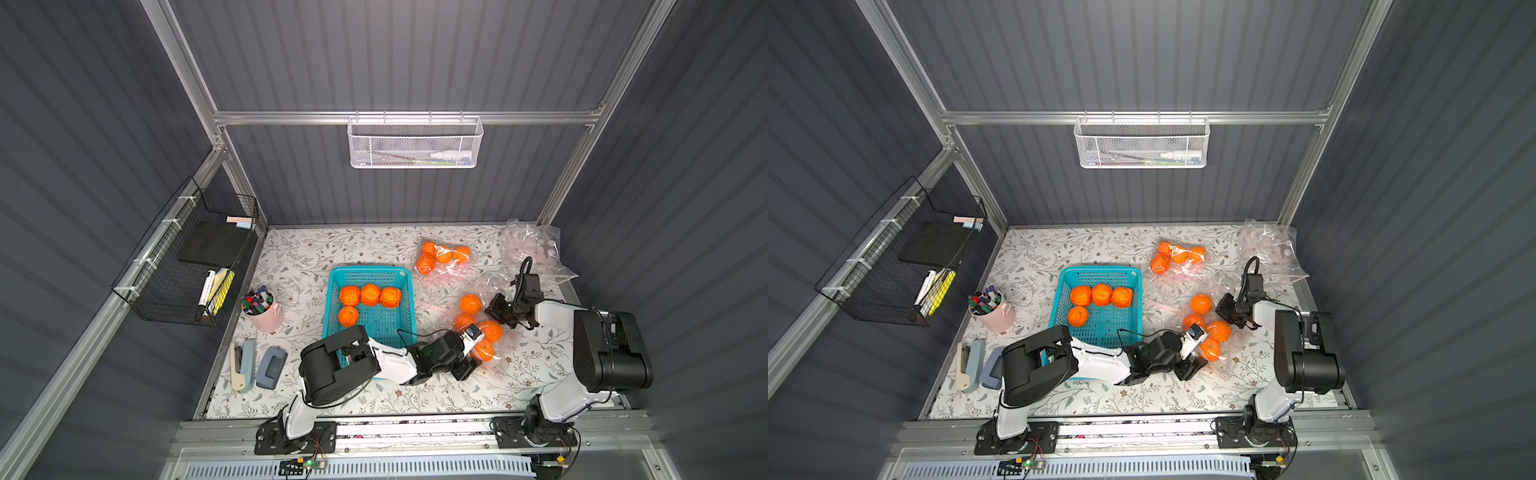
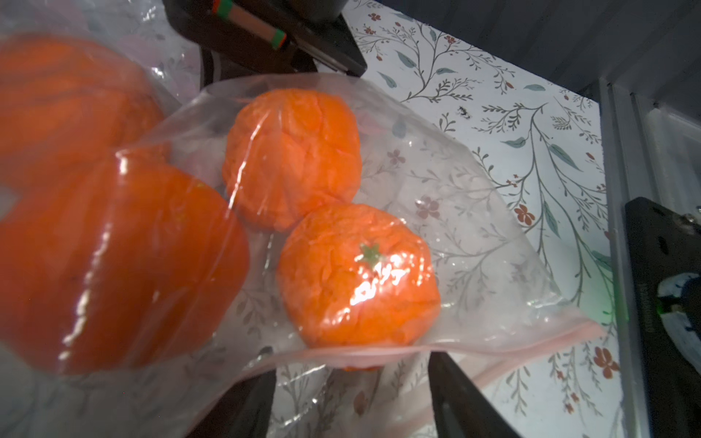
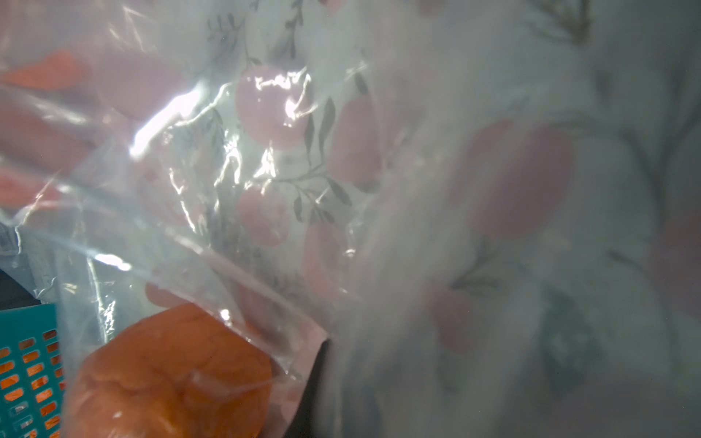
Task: Open the zip-top bag and take out the orange
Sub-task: Pick up the orange from the zipper food storage bag.
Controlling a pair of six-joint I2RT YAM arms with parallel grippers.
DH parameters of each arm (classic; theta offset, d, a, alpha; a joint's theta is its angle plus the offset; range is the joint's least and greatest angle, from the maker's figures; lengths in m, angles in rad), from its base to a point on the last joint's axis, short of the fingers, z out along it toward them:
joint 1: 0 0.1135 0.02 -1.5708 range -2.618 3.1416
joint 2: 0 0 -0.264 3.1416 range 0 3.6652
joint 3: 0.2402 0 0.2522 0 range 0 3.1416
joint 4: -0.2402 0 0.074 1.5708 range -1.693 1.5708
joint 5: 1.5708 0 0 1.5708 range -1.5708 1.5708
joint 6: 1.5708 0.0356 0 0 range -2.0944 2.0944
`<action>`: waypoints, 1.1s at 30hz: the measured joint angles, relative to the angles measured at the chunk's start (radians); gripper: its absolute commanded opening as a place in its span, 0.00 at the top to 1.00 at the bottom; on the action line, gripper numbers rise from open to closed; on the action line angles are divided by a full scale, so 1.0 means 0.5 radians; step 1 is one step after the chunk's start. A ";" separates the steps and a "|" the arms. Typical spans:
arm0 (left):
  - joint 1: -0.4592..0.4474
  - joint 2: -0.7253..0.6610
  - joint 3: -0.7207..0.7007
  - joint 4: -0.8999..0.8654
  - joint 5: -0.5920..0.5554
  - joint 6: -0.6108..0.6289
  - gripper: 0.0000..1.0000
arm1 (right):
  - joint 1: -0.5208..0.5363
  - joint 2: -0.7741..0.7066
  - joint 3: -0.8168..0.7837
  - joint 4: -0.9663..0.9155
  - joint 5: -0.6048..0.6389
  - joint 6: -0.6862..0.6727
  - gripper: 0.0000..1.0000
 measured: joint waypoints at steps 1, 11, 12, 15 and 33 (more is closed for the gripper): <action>0.000 0.002 0.000 0.024 -0.002 0.018 0.29 | 0.000 0.000 0.002 0.000 0.000 0.000 0.90; 0.000 0.156 0.140 0.082 -0.045 0.119 0.19 | 0.000 0.004 0.007 -0.001 0.005 0.000 0.90; -0.001 0.177 0.157 0.078 -0.051 0.119 0.19 | 0.000 0.004 0.007 -0.001 0.005 0.001 0.90; -0.008 0.221 0.187 0.068 -0.059 0.118 0.20 | 0.000 0.004 0.007 -0.001 0.005 0.000 0.90; -0.008 -0.046 0.031 -0.083 0.183 0.098 0.59 | 0.000 0.004 0.008 -0.002 0.005 0.002 0.90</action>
